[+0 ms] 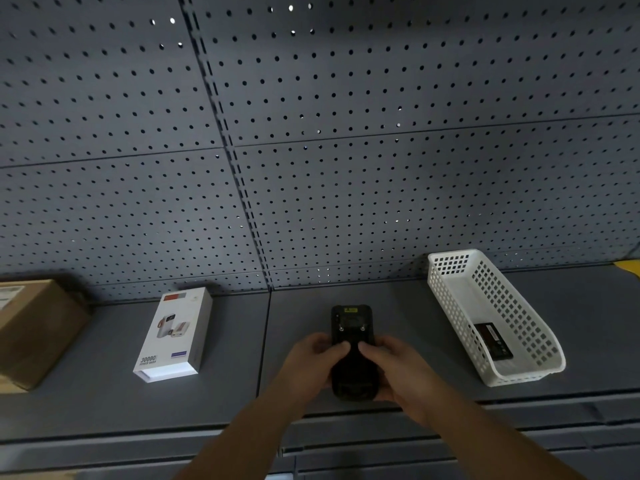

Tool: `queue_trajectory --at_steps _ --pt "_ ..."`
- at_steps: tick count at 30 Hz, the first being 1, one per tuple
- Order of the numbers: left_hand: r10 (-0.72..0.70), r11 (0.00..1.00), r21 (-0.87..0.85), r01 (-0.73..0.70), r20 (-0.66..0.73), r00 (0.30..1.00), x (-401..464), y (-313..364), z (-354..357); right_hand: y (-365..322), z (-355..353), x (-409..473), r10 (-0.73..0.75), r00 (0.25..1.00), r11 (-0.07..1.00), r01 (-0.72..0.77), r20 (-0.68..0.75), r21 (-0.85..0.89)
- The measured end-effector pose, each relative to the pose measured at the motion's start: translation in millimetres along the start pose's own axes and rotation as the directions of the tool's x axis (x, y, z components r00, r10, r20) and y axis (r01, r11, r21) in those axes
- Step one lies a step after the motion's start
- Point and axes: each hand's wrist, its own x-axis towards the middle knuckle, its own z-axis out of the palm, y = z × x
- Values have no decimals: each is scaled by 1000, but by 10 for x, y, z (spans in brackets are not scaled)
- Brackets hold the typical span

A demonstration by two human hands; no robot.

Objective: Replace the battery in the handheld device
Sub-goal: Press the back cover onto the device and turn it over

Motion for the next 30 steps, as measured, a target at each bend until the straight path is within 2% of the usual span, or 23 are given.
queue_trajectory --at_steps 9,14,21,25,30 --pt "-19 1000 2 19 -21 1000 -20 9 35 -9 39 19 14 999 999 -16 -46 -42" --pt "-9 999 41 12 -69 998 -20 24 29 -16 8 85 -40 997 991 32 -62 -128" --pt "-34 999 -1 34 -35 999 -23 -1 5 -6 8 74 -180 977 970 157 -118 -186" --pt "24 999 -42 -26 -51 998 -44 0 23 -9 15 29 -199 976 964 178 -93 -197" --pt "154 981 120 -152 -5 988 -50 -6 31 15 28 33 -217 972 956 193 -91 -219"
